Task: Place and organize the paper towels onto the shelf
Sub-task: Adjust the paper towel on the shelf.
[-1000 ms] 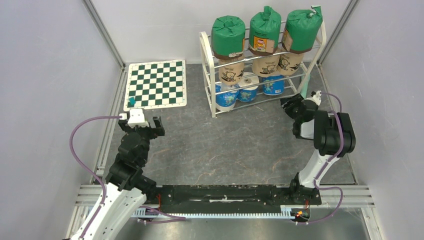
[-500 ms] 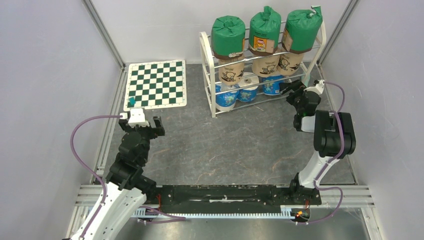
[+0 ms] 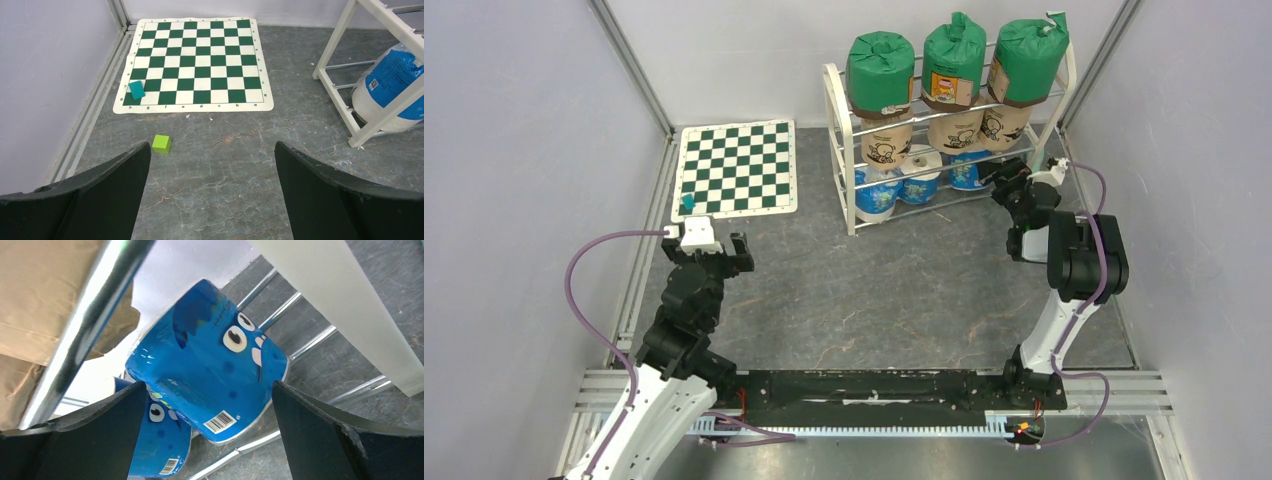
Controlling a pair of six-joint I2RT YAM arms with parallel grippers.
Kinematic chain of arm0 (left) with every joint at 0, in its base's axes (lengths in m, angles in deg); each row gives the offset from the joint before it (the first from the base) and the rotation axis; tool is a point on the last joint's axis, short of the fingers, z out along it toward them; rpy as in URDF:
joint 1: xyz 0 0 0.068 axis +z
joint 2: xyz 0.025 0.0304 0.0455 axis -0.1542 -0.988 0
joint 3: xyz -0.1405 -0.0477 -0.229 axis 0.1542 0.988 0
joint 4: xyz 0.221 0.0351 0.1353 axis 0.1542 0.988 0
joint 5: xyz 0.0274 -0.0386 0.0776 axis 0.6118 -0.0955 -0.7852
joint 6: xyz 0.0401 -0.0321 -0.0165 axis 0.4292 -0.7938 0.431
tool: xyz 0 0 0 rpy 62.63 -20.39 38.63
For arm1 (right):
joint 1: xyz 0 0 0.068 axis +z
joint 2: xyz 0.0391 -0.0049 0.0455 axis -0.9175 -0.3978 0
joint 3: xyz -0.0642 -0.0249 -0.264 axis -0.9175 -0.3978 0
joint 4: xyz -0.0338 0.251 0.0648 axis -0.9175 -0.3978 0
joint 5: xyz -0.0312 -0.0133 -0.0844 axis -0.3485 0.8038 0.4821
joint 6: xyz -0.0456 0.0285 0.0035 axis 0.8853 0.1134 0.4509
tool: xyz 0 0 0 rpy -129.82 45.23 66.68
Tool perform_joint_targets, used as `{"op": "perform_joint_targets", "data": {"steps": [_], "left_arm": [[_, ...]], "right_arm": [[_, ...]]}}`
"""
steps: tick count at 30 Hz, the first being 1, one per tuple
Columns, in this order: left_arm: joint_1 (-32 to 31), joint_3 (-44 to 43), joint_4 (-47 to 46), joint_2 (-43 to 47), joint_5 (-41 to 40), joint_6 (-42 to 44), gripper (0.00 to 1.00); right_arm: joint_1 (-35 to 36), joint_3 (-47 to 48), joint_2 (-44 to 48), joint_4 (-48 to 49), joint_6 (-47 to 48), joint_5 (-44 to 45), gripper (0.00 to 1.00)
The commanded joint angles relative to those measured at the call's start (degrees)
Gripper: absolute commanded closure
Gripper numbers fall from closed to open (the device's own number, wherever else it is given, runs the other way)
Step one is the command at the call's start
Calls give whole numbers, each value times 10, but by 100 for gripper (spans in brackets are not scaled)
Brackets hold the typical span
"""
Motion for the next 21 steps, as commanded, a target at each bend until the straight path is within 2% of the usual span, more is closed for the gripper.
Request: {"op": "perform_joint_targets", "data": {"steps": [1,12,18,21], "left_arm": [[4,1,-13,-3,4,-18,0],[5,2,-13,-4,4,-18,0],[5,2,-13,-3,4,-18,0],[5,2,-12,-2,5,-18,0]], "right_arm": [[5,0,0,55,-3,-10,2],[6,16,-16,68,-8,-12,2],[7,11,-29,43,-13,4,2],[7,-3,-35,17,-12,18,5]]}}
